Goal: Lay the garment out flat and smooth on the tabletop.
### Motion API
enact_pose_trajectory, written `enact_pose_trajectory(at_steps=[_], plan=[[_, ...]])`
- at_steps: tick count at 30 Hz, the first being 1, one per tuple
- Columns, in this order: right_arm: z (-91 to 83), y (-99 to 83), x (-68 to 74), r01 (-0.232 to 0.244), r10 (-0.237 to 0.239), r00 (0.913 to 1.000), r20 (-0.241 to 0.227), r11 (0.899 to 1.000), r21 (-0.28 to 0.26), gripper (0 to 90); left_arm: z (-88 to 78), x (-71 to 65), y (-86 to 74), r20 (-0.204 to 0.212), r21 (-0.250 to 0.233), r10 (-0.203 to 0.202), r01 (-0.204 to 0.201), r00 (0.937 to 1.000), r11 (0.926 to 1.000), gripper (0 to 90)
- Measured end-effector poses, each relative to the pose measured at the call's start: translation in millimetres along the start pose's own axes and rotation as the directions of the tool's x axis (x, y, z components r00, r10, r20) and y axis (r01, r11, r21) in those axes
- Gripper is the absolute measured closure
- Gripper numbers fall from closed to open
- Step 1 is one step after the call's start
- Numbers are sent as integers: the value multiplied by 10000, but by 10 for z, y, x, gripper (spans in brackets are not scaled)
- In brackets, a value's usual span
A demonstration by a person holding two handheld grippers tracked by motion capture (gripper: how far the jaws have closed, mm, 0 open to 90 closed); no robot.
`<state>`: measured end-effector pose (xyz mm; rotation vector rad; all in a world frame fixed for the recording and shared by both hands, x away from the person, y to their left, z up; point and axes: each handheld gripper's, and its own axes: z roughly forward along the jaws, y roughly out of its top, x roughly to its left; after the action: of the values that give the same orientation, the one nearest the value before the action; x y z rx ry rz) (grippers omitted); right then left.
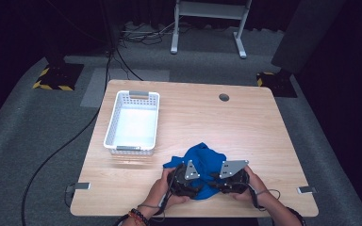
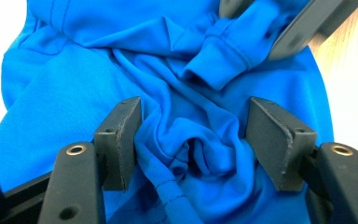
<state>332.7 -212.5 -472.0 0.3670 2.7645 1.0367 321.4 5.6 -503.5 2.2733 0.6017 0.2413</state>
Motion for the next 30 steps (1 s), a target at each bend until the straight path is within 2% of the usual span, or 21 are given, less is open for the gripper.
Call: enact_pose_trajectory(at_steps=[5,8,10,11,13,16,19,21,24,26,28,30], plan=[[-320,41,-89,-467,478,9988,92,9943,-962,501,0,2,-1,17,-7,4,-4,10000,10000,368],[-493,33,-182,-612,684,9964,504,9893,-1326,477,0,1,-1,10,1,-1,1,10000,10000,368],[-581,17,-273,-986,1117,9913,697,9806,-1693,463,0,1,-2,8,-6,-1,1,10000,10000,369],[-595,9,-324,-1177,1327,9881,771,9776,-1744,458,0,1,-2,10,-9,-3,3,10000,10000,369],[-555,1,-435,-1405,1584,9814,1081,9777,-1563,454,0,2,-2,13,-8,-2,2,10000,10000,369],[-393,4,-592,-1819,1936,9776,830,9747,-1301,459,0,0,-3,-12,-22,-5,5,10000,10000,369],[-182,9,-691,-1944,1983,9784,593,9787,-656,487,0,0,-3,-13,-20,3,-3,10000,10000,369],[-56,-8,-734,-1952,1964,9796,433,9803,-302,543,0,0,-4,-8,-29,9,-9,10000,10000,369],[51,-52,-749,-1914,1917,9809,329,9814,-105,719,1,-1,-7,-11,-61,4,-4,10000,10000,369],[51,-77,-744,-1777,1780,9819,648,9840,-98,840,0,-1,-1,-14,-5,9,-9,10000,10000,369],[-1,-107,-755,-1914,1932,9779,793,9810,-308,871,0,0,1,-7,7,15,-15,10000,10000,369],[-54,-134,-755,-1962,1991,9729,1175,9799,-351,872,0,-1,-1,-10,-5,9,-9,10000,10000,369]])
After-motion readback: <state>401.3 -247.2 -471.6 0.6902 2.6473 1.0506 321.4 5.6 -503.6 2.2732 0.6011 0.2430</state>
